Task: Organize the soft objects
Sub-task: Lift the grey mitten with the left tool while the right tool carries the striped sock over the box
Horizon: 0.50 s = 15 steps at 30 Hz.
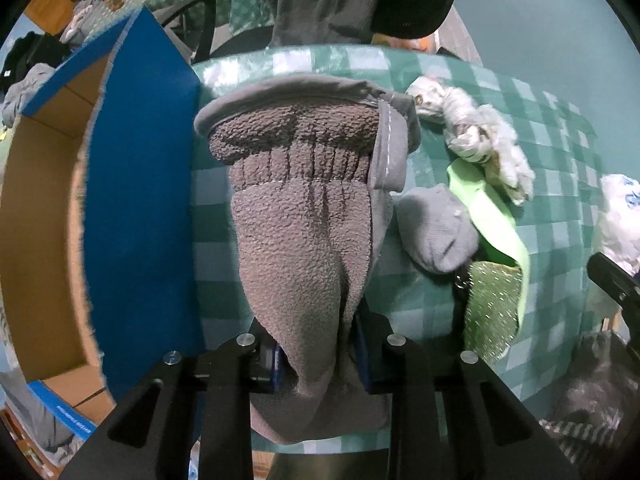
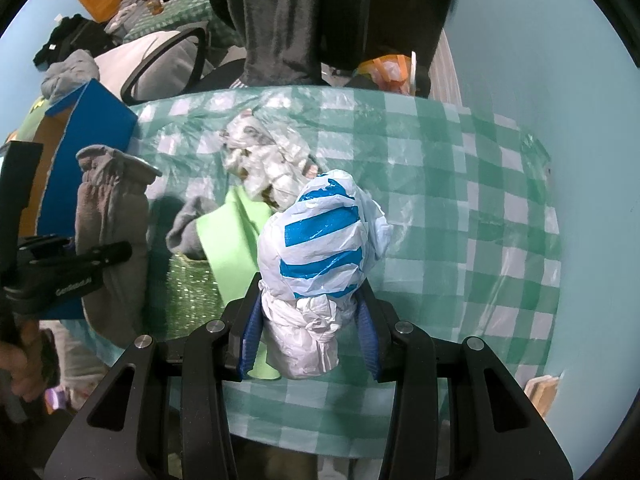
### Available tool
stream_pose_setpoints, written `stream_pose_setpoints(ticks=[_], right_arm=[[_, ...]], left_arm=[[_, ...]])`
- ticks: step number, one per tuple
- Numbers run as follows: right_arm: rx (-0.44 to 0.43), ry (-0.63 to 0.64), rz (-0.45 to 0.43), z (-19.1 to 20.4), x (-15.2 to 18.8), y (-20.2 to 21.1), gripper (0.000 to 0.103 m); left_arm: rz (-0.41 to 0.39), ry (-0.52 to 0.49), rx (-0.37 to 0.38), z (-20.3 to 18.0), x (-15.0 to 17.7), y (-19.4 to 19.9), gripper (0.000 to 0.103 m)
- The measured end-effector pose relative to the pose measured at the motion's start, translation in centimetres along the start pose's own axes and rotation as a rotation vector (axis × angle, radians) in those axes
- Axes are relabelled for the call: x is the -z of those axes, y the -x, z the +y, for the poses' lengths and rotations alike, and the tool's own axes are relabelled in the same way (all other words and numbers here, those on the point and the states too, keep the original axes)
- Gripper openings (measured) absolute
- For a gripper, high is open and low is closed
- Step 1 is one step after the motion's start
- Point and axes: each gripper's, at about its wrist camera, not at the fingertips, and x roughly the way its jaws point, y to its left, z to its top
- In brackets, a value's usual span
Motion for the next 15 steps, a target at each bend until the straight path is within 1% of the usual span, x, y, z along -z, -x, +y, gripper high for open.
stream_pose_setpoints(ticks=[5, 9, 11, 15], right_arm=[[-0.002, 0.011, -0.011, 1.1, -0.4, 1.0, 0.041], [-0.006, 0.017, -0.022, 1.9, -0.7, 2.0, 0.041], [-0.007, 0.019, -0.028, 2.4, -0.9, 2.4, 0.041], [-0.014, 0.024, -0.036, 3.3, -1.1, 2.8, 0.041]], left_arm=[[-0.041, -0.011, 0.015, 0.2, 1.4, 2.8, 0.027], [-0.073, -0.026, 0.019, 0.9, 1.5, 5.8, 0.027], [-0.082, -0.029, 0.023, 1.2, 1.6, 6.4, 0.027], [-0.1, -0.029, 0.032, 1.7, 1.7, 6.2, 0.027]])
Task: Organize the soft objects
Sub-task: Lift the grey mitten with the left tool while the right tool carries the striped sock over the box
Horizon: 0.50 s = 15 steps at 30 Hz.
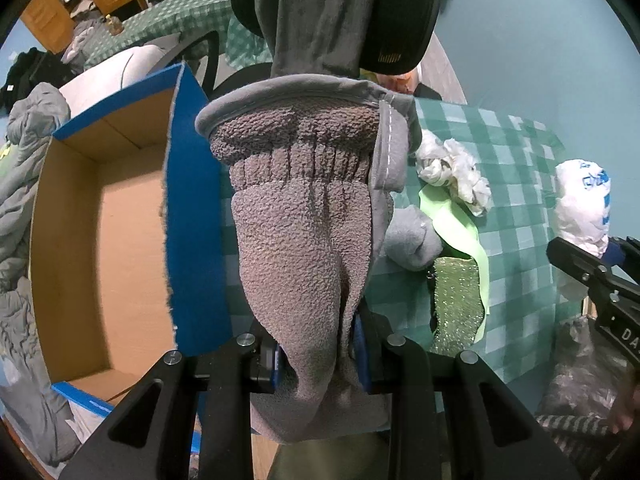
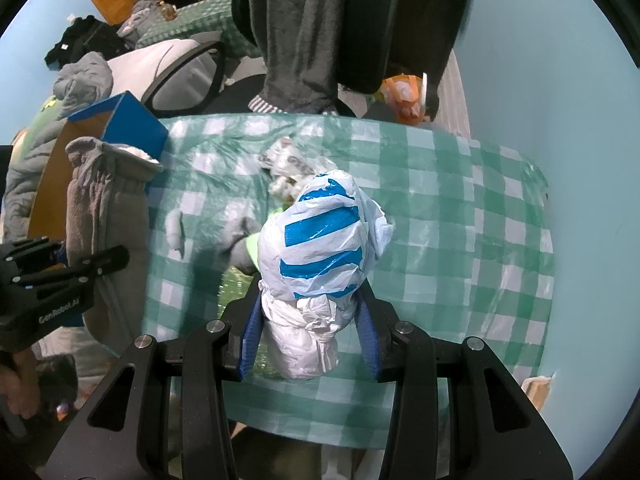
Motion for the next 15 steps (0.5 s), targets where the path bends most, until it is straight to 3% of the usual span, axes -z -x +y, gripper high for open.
stream_pose_setpoints(ticks=[15], right_arm=[[-0.039, 0.035, -0.023, 4.1, -0.7, 1.5, 0.041]], left_arm=[[-0.058, 0.006, -0.001, 1.4, 0.7, 2.3, 0.027]])
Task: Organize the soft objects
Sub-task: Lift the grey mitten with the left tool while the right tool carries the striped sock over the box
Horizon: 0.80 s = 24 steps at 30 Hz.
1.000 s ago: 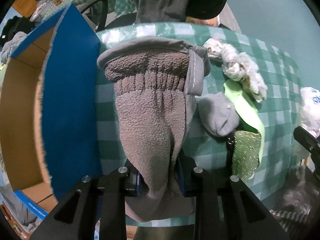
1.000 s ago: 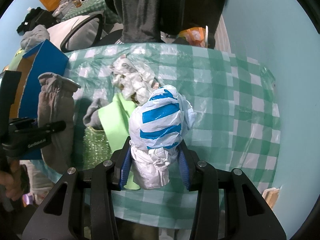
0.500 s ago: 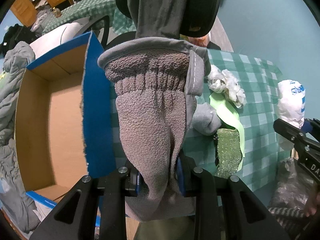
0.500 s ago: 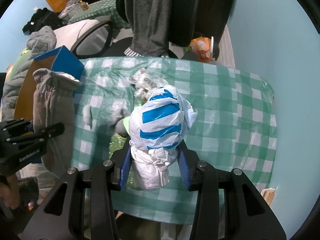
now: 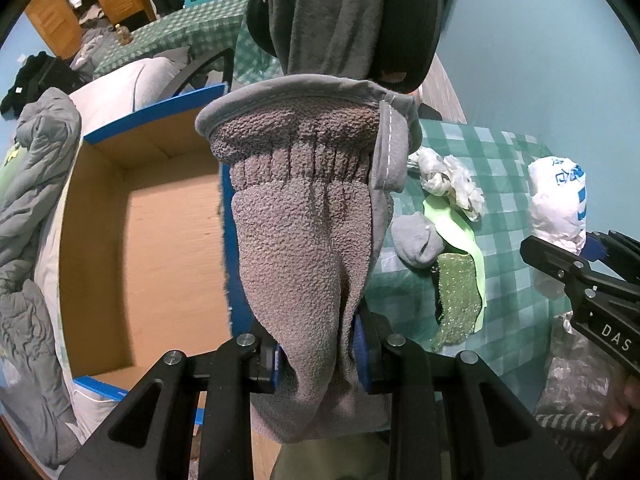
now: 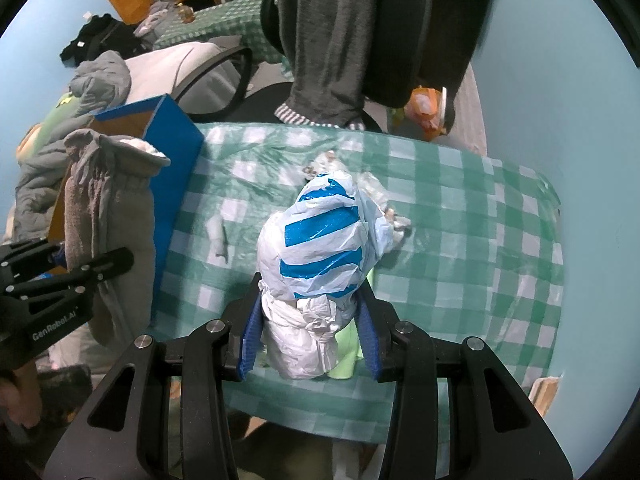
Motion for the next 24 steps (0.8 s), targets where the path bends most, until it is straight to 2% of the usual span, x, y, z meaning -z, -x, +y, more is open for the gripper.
stream_pose_setpoints(ticks=[24], right_arm=[[-0.083, 0.139, -0.008, 9.5, -3.5, -1.0, 0.041]], left_arm=[[-0.052, 0.133, -0.027, 8.0, 0.1, 2.2, 0.027]])
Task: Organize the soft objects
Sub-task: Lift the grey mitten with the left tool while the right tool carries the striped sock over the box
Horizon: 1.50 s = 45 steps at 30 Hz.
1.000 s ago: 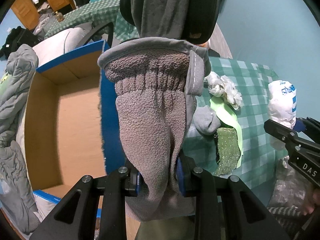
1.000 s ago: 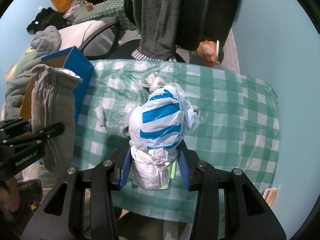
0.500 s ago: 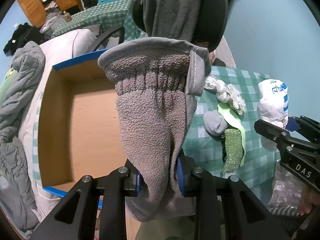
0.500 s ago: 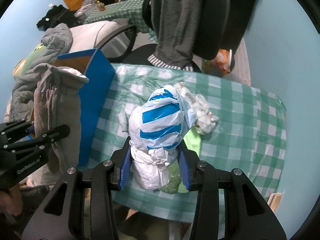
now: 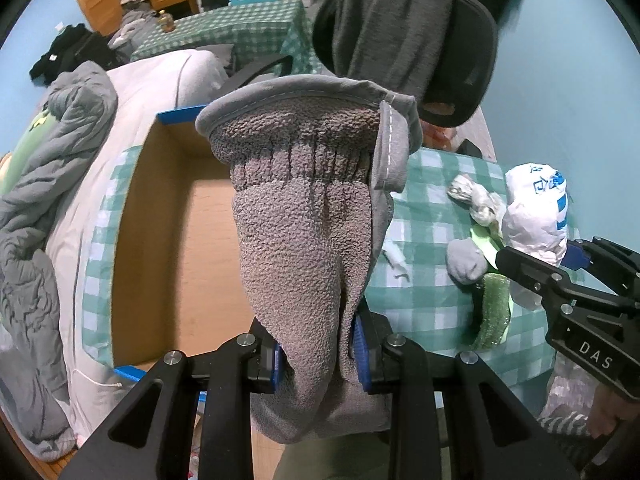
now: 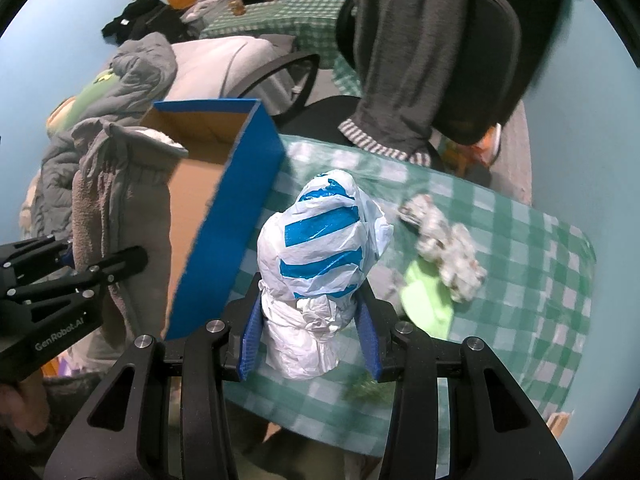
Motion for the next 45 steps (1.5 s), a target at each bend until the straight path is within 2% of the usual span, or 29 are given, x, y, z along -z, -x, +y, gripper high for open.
stream_pose_setpoints(ticks=[13, 27, 41, 44, 45], right_arm=[[-0.042, 0.083, 0.009, 5.1, -2.9, -2.0, 0.041], [-0.074, 0.131, 0.023, 10.2, -5.3, -4.2, 0.041], [-0.112, 0.132, 0.085, 13.4, -6.1, -7.3, 0.041], [-0.113, 0.138, 0.09, 13.8, -6.2, -7.7, 0.041], [-0.112, 0.138, 0.089, 14.0, -6.2, -7.7, 0.041]], left_arm=[[-0.007, 0.067, -0.028, 5.0, -0.2, 0.1, 0.027], [0.011, 0.095, -0.06, 9.6, -0.5, -1.2, 0.027], [0.053, 0.099, -0.06, 11.9, -0.1, -3.4, 0.028], [0.063, 0.099, -0.055, 12.2, -0.1, -3.7, 0.031], [0.067, 0.096, -0.058, 12.2, -0.1, -3.8, 0.036]])
